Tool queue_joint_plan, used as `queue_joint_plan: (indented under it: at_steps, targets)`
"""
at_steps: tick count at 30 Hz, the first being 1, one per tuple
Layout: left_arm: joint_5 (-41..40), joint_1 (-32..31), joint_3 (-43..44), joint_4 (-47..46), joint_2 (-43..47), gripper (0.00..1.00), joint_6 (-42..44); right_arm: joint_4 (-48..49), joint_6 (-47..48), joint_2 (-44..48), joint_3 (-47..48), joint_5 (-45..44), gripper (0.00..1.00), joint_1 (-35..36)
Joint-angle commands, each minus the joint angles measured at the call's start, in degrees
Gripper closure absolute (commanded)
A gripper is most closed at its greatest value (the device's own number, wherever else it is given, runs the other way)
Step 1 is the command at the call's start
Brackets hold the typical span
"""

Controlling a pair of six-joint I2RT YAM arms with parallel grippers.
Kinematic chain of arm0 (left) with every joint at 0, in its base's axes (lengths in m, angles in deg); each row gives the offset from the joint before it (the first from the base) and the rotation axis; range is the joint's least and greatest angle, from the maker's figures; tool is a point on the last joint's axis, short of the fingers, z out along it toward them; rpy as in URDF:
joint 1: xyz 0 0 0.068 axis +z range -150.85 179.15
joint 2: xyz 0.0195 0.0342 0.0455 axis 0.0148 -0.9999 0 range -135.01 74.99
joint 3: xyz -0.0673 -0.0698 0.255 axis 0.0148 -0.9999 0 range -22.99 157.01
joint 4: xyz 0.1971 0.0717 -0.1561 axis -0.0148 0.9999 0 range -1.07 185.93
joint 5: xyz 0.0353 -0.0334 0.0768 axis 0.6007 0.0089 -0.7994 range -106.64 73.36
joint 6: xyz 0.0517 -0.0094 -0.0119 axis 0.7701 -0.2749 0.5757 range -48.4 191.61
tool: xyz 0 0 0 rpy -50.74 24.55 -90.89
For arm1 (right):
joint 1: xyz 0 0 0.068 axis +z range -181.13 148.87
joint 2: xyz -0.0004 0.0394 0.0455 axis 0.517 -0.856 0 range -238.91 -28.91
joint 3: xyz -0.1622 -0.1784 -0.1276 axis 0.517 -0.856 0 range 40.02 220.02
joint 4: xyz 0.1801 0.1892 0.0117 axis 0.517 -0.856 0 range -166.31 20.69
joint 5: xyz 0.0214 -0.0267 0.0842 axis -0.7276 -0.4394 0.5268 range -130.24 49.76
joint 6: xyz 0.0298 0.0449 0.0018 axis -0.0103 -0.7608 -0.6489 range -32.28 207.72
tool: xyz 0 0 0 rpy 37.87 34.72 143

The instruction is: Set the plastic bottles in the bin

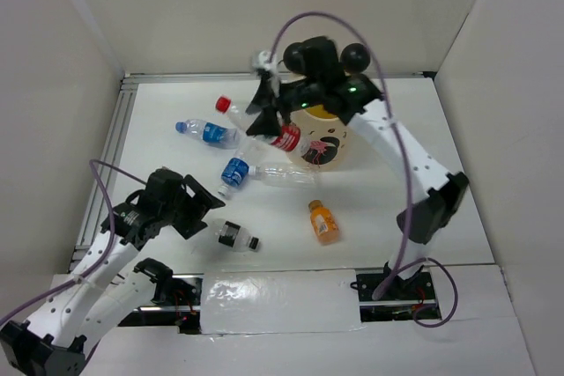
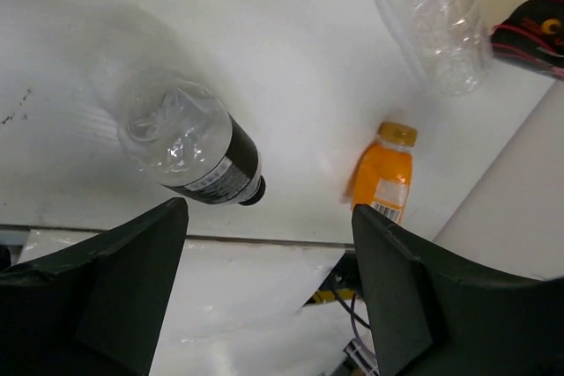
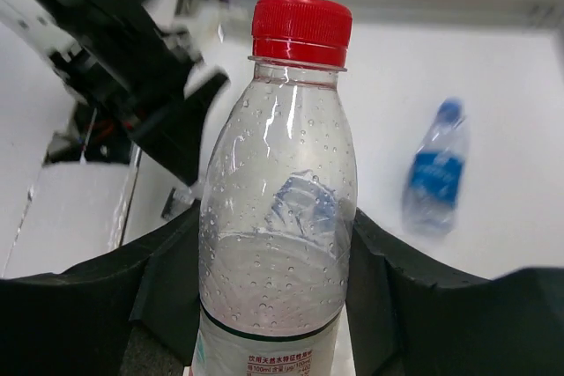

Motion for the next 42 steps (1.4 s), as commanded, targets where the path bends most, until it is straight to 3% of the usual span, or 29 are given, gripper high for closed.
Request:
queue_joint_plan:
  at_steps: [1,4,7,9,12,13,19,20,22,24,25,26,29,37,42]
  targets:
    - [5.37,-0.18,0.0,-0.14,-3.97,0.13,-6.7,6.42,-3.68,6.74,2.89,14.78,0.8,-6.21]
    - [6.61,-1.23,1.49,-0.14,-8.44,0.13,-7.32,15.75,-3.18,10.26,0.96,19.63,0.81,-12.02]
    - [6.61,-2.37,2.89,-0.14,-12.14,0.11,-7.33,16.29,6.89,10.88,-0.44,23.67,0.84,-17.38]
    - [5.57,-3.16,3.42,-0.14,-13.47,0.11,-7.33,13.23,19.78,10.35,-1.94,30.88,0.84,-20.21]
    - [4.94,-3.96,3.43,-0.14,-14.96,0.11,-7.33,13.31,27.74,8.77,-4.32,35.46,0.82,-23.64]
    - [4.33,-4.75,3.43,0.46,-15.66,0.11,-7.33,9.56,36.39,6.85,-4.32,38.69,0.79,-25.3]
    - [2.39,-6.6,1.67,1.09,-16.81,0.11,-7.94,1.45,47.62,-0.63,-1.42,43.82,0.75,-28.22]
    - [1.69,-7.99,1.06,1.09,-16.81,0.11,-8.64,1.44,48.34,-1.94,-1.42,43.82,0.75,-28.92]
    - [0.99,-9.49,1.05,1.61,-18.3,0.11,-9.17,2.05,48.34,-2.91,-2.12,43.82,0.66,-28.92]
    - [-0.5,-10.55,0.53,1.61,-19.09,0.11,-9.17,0.31,49.74,-4.06,-2.12,43.82,0.49,-29.44]
    - [-1.55,-11.34,0.53,1.61,-19.62,0.1,-9.17,-3.53,52.97,-4.67,-1.51,43.82,0.3,-29.45]
    - [-2.09,-11.34,0.53,1.61,-20.67,0.1,-9.17,-4.53,53.0,-4.68,-1.5,43.82,0.2,-29.45]
    - [-3.93,-12.83,1.14,0.74,-23.39,0.09,-9.7,-5.94,52.48,-1.53,-0.89,43.82,0.0,-28.93]
    - [-6.75,-13.45,4.39,-1.82,-31.48,0.08,-7.15,-5.34,40.27,10.34,-4.92,41.63,0.0,-28.4]
    - [-8.68,-14.68,5.19,-1.19,-38.42,0.19,-6.62,-1.82,35.26,19.03,-14.58,40.48,0.0,-30.67]
